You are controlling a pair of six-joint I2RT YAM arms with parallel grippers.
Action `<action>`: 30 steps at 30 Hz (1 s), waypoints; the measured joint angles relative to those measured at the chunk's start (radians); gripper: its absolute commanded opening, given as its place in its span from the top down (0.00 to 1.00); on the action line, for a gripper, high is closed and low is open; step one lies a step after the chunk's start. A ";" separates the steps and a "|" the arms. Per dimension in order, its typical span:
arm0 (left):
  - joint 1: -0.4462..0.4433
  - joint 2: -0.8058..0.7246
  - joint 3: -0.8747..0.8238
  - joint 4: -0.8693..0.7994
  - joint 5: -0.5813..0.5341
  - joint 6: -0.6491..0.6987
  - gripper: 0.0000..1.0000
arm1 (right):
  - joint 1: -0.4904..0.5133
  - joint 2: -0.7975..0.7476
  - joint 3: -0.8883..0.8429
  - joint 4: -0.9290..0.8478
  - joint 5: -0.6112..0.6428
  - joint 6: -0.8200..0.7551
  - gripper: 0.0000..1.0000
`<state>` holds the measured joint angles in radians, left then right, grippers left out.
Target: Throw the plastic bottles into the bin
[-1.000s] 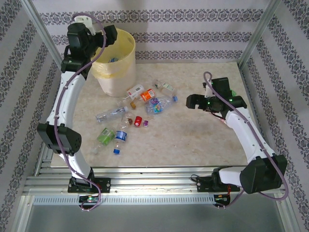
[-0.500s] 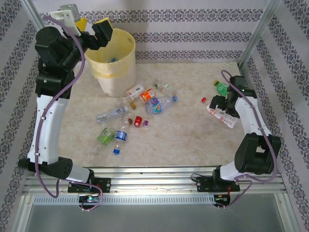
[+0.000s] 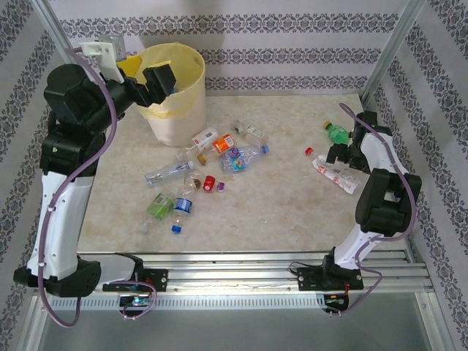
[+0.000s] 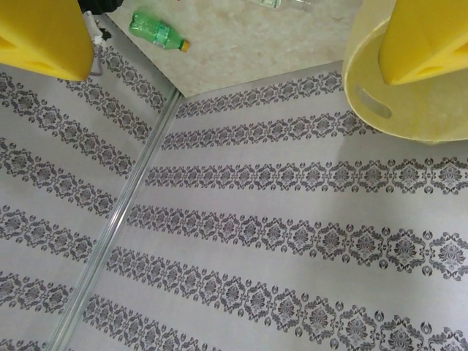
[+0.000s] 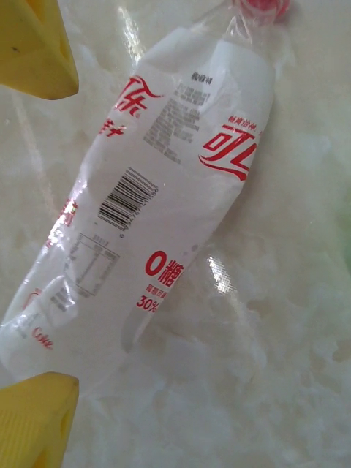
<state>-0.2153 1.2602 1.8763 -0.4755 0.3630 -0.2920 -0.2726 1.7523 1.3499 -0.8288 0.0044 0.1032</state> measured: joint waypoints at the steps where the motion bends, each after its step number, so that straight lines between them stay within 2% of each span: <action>1: 0.000 -0.007 -0.001 -0.007 0.000 0.000 0.00 | -0.006 0.014 0.006 -0.002 -0.005 -0.010 0.05; 14: 0.000 -0.024 -0.022 -0.035 -0.008 0.003 0.00 | -0.047 0.159 0.112 -0.024 -0.093 -0.126 0.08; 24: 0.000 -0.023 -0.022 -0.035 -0.008 0.003 0.00 | -0.043 0.188 0.098 -0.032 -0.163 -0.137 0.13; 30: -0.001 -0.020 -0.027 -0.034 -0.008 0.002 0.00 | 0.004 0.185 0.053 -0.032 -0.176 -0.137 0.23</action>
<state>-0.2161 1.2400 1.8496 -0.5095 0.3550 -0.2897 -0.2687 1.9373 1.4029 -0.8604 -0.1715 -0.0334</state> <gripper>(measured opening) 0.998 0.813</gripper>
